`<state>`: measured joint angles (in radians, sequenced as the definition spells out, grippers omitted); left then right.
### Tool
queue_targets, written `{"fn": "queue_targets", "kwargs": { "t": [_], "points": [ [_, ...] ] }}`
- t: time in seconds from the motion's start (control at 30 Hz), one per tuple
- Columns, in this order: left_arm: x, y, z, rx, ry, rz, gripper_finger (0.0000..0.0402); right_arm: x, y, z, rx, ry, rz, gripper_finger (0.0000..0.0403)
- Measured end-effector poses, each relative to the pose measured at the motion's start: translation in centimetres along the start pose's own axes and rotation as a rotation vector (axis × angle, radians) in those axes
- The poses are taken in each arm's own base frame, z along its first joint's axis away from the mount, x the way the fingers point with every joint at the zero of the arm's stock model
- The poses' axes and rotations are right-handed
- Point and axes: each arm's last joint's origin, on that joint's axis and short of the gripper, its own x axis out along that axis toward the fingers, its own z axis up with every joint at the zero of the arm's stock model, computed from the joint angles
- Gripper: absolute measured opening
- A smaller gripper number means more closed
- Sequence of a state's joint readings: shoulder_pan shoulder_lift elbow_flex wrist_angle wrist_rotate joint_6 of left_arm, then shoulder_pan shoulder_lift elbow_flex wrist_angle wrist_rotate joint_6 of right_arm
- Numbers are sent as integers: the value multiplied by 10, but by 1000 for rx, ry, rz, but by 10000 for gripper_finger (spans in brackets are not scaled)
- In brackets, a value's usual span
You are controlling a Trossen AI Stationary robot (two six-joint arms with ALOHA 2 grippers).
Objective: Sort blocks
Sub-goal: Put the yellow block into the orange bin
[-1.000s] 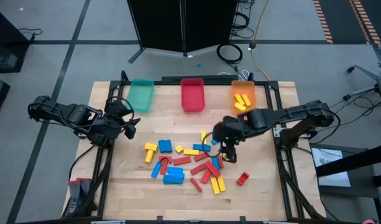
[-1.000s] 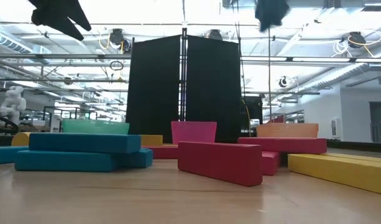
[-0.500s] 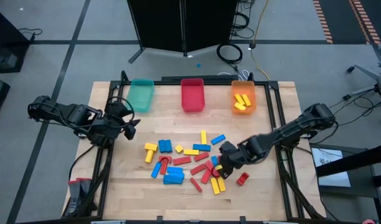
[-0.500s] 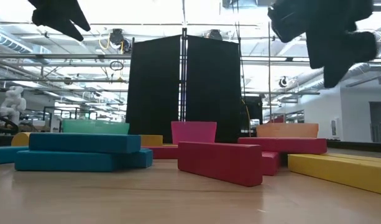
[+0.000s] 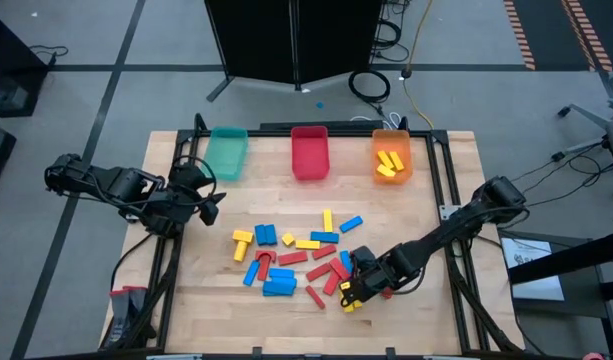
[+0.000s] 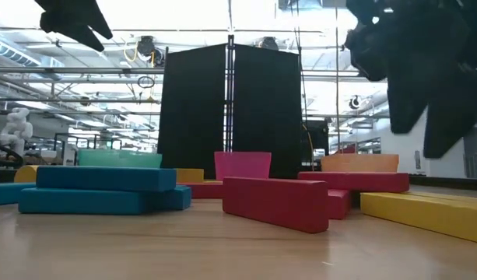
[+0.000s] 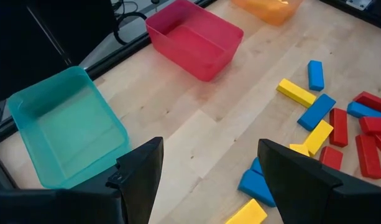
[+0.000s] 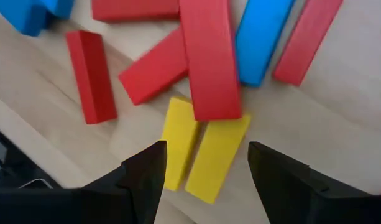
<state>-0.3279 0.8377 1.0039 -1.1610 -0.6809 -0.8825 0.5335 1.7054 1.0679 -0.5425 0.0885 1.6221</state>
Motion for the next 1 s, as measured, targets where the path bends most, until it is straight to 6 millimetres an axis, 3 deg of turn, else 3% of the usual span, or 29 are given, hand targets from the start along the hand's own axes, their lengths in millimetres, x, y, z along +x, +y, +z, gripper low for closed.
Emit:
{"fn": "queue_targets", "kwargs": {
  "t": [0.47, 1.0],
  "points": [
    [0, 0, 0, -1, 11, -9, 267, 22, -4, -22, 75, 53, -53, 222],
    [0, 0, -1, 2, 16, -12, 267, 36, -6, -23, 113, 41, -97, 221]
  ]
}}
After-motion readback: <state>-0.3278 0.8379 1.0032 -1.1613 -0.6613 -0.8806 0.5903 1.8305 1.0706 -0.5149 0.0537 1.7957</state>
